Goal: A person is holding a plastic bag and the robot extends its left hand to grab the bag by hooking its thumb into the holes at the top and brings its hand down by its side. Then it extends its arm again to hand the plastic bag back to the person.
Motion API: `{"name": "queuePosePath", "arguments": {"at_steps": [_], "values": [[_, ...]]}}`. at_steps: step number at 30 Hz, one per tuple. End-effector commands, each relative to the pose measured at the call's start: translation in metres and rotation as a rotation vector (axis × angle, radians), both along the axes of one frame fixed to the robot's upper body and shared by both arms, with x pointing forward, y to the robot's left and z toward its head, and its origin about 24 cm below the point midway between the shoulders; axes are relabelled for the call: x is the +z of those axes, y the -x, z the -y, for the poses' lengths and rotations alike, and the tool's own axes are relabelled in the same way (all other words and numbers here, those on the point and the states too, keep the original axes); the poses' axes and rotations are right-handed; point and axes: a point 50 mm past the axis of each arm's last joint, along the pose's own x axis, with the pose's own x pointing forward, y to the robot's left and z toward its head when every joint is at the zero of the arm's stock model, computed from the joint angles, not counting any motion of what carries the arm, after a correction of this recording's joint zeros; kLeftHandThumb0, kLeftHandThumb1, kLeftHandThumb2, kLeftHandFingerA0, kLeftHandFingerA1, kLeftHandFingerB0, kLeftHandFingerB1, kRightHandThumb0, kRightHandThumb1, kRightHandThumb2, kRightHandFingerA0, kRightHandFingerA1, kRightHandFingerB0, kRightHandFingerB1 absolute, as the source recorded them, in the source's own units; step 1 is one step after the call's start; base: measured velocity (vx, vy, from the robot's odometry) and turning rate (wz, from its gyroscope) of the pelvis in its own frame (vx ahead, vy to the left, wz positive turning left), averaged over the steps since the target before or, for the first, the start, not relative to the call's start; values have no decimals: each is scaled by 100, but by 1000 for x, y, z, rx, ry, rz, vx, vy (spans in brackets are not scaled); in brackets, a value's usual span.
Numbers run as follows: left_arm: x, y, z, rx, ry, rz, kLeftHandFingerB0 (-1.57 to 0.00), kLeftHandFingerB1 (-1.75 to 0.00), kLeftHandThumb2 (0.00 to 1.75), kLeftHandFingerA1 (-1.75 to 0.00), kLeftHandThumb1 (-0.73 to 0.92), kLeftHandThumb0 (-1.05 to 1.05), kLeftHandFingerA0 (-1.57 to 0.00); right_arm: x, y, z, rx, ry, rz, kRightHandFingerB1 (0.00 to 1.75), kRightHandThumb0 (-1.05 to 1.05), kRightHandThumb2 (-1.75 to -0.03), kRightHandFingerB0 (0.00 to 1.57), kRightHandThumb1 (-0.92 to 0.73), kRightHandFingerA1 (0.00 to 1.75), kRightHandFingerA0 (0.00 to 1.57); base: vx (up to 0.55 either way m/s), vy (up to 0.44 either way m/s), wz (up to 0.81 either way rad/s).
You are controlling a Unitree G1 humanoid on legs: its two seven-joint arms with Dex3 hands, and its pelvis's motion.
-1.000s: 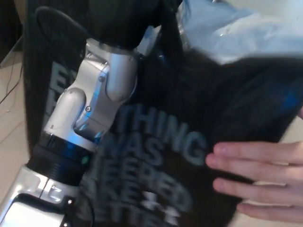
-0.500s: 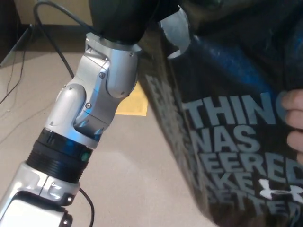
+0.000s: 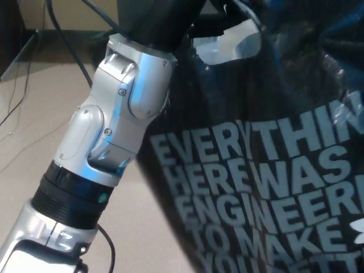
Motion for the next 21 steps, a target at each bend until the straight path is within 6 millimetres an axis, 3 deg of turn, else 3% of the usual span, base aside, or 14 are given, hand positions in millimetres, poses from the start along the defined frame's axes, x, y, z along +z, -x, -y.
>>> {"name": "queuePosePath", "arguments": {"at_steps": [1, 11, 12, 13, 14, 16, 17, 21], "values": [[-22, -16, -11, 93, -277, -429, 0, 0, 56, 0, 47, -93, 0, 2, 2, 7, -12, 23, 2, 40, -29, -61, 55, -68, 48, 66, 0, 0, 0], [-36, -14, -34, 131, -355, -516, 0, 0, 57, 0, 46, -94, 0, 3, 1, 6, -7, 14, 4, 40, -28, -61, 55, -68, 46, 63, 0, 0, 0], [-38, -14, -37, 131, -365, -539, 0, 0, 66, 0, 40, -97, 0, 3, 0, 7, -10, 15, 6, 40, -28, -61, 55, -68, 46, 64, 0, 0, 0], [-40, -14, -43, 140, -379, -554, 0, 0, 57, 0, 50, -97, 0, 3, 0, 7, -9, 16, 9, 40, -28, -61, 55, -68, 46, 65, 0, 0, 0], [-42, -12, -51, 162, -399, -564, 0, 0, 66, 0, 49, -101, 0, 4, -1, 7, -7, 15, 12, 40, -28, -61, 55, -68, 47, 65, 0, 0, 0], [-43, -11, -59, 186, -414, -570, 0, 0, 67, 0, 49, -100, 0, 4, -2, 6, -6, 14, 16, 40, -27, -61, 55, -68, 47, 65, 0, 0, 0], [-44, -10, -66, 183, -394, -583, 0, 0, 56, 0, 49, -90, 0, 4, -2, 5, -9, 12, 16, 40, -28, -60, 55, -68, 46, 64, 0, 0, 0], [-57, -2, -93, 180, -330, -597, 0, 0, 63, 0, 49, -94, 0, 4, -2, 6, -17, 5, 17, 40, -28, -60, 56, -67, 46, 64, 0, 0, 0]]}}
